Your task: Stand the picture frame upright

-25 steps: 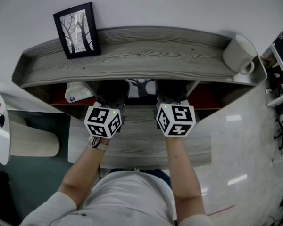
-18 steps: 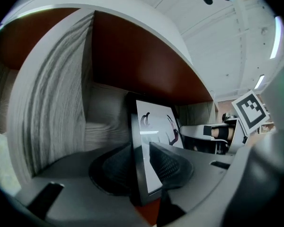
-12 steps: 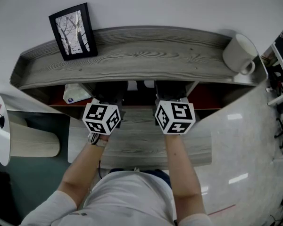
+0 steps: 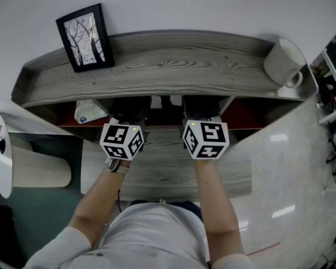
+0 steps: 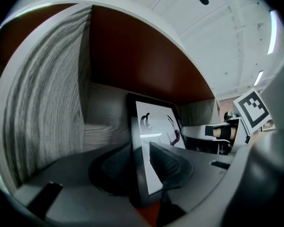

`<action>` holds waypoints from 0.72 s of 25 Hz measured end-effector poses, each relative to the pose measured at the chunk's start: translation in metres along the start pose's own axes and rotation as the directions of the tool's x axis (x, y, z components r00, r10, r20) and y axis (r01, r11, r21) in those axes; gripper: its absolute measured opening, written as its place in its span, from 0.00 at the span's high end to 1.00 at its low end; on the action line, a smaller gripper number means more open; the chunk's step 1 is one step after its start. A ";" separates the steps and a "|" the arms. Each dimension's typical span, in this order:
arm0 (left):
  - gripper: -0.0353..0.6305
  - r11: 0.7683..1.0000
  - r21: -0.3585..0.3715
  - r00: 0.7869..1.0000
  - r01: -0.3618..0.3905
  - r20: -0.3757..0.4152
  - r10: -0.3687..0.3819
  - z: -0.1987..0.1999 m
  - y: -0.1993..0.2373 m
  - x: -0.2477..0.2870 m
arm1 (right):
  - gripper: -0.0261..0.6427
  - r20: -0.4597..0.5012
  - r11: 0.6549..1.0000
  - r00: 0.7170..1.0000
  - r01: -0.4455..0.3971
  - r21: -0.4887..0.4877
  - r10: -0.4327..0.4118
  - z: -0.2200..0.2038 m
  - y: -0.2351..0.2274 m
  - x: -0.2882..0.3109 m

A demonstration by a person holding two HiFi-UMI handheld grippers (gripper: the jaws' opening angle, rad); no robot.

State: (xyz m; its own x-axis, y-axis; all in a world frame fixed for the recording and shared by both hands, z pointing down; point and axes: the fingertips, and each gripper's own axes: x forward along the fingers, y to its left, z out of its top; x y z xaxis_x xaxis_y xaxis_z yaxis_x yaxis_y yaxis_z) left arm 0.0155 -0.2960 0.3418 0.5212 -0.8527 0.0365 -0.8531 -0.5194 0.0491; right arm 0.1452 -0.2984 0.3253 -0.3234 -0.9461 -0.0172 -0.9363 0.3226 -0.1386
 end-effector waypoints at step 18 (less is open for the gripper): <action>0.78 1.000 -0.009 1.000 -0.020 -0.023 0.019 -0.008 -0.001 -0.003 | 0.77 -0.060 0.999 0.998 0.025 -0.028 -0.027 -0.019 0.001 -0.003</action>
State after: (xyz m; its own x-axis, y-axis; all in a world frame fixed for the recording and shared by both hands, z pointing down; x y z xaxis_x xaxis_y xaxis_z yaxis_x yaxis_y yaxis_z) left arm 0.0145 -0.2925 0.3497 0.5049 -0.8611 0.0601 -0.8630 -0.5020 0.0575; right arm 0.1433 -0.2944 0.3436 -0.3061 -0.9509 0.0463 -0.9476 0.2996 -0.1109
